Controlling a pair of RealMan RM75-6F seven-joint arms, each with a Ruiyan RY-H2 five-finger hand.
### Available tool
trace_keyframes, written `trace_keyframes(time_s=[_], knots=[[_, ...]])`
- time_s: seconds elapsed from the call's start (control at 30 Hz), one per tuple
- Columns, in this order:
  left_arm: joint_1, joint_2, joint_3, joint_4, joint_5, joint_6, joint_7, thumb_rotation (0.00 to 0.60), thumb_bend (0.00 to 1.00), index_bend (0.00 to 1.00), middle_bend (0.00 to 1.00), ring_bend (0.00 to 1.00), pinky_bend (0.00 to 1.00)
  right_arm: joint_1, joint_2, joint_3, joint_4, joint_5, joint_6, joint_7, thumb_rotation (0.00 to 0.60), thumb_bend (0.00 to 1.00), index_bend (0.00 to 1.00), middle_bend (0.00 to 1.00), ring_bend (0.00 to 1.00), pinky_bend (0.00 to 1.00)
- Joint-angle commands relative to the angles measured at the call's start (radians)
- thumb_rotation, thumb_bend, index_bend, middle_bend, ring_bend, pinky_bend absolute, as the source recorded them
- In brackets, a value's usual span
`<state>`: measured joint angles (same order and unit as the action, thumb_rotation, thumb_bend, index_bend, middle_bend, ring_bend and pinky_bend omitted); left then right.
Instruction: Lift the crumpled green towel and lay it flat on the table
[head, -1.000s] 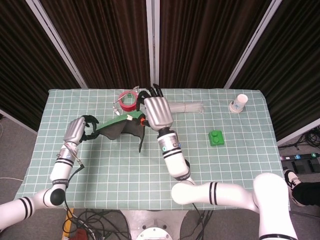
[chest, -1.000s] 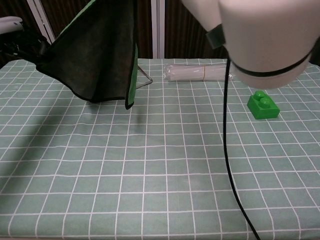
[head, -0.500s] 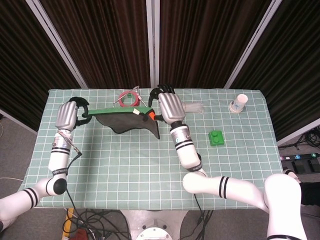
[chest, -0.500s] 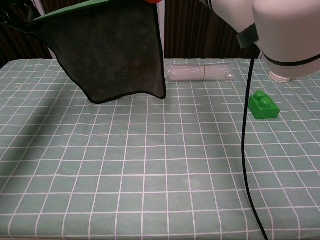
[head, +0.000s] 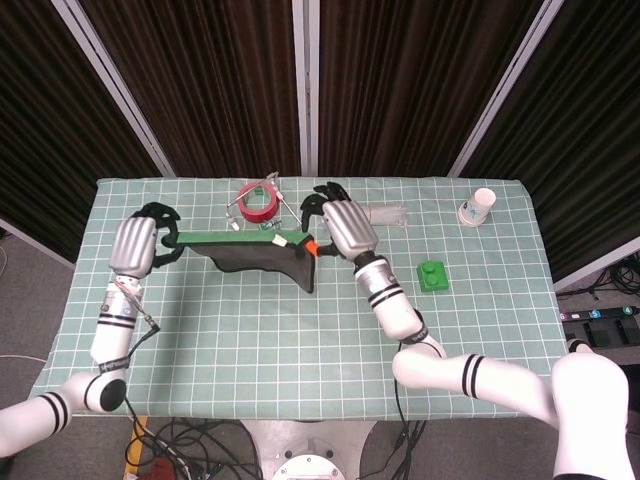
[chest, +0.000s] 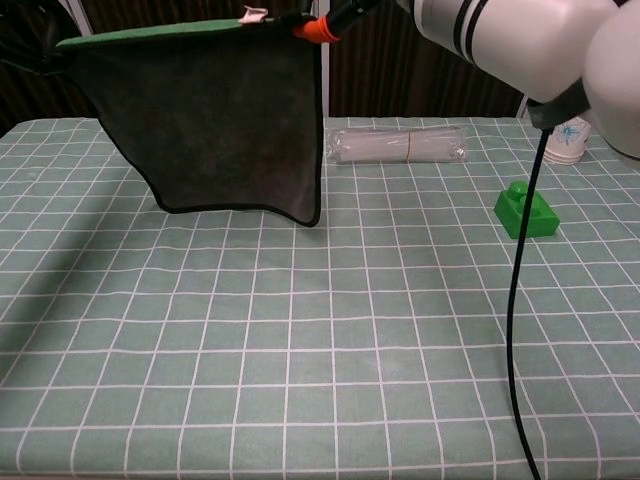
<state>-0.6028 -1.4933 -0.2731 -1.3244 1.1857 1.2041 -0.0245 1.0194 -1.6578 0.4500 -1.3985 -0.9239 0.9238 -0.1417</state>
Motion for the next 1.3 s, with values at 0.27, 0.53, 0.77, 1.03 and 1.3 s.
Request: trace_keyframes(time_s=[0.27, 0.53, 0.77, 1.03, 1.3], knots=[[0.068, 0.067, 0.139, -0.126, 0.136, 0.015, 0.036, 0.6, 0.56, 0.71, 0.42, 0.26, 0.38, -0.082, 0.065, -0.12, -0.073, -0.137, -0.08, 0.141, 0.6, 0.46, 0.77, 0.32, 0.11, 0.06], [0.075, 0.128, 0.172, -0.23, 0.158, -0.03, 0.06, 0.6, 0.54, 0.71, 0.42, 0.26, 0.38, -0.11, 0.091, -0.155, -0.099, -0.182, -0.086, 0.181, 0.6, 0.45, 0.77, 0.32, 0.11, 0.06], [0.034, 0.066, 0.073, -0.127, 0.086, -0.031, 0.073, 0.6, 0.53, 0.71, 0.42, 0.26, 0.37, -0.063, 0.038, -0.076, 0.021, -0.154, -0.074, 0.207, 0.6, 0.45, 0.77, 0.32, 0.11, 0.06], [-0.06, -0.052, -0.08, 0.092, -0.03, -0.057, 0.038, 0.6, 0.54, 0.71, 0.42, 0.26, 0.37, 0.05, -0.059, 0.019, 0.238, -0.156, -0.096, 0.272, 0.6, 0.45, 0.77, 0.33, 0.13, 0.06], [-0.095, -0.076, -0.111, 0.144, -0.045, -0.055, 0.039, 0.6, 0.54, 0.71, 0.42, 0.26, 0.37, 0.112, -0.093, 0.048, 0.347, -0.213, -0.086, 0.353, 0.6, 0.45, 0.77, 0.33, 0.13, 0.06]])
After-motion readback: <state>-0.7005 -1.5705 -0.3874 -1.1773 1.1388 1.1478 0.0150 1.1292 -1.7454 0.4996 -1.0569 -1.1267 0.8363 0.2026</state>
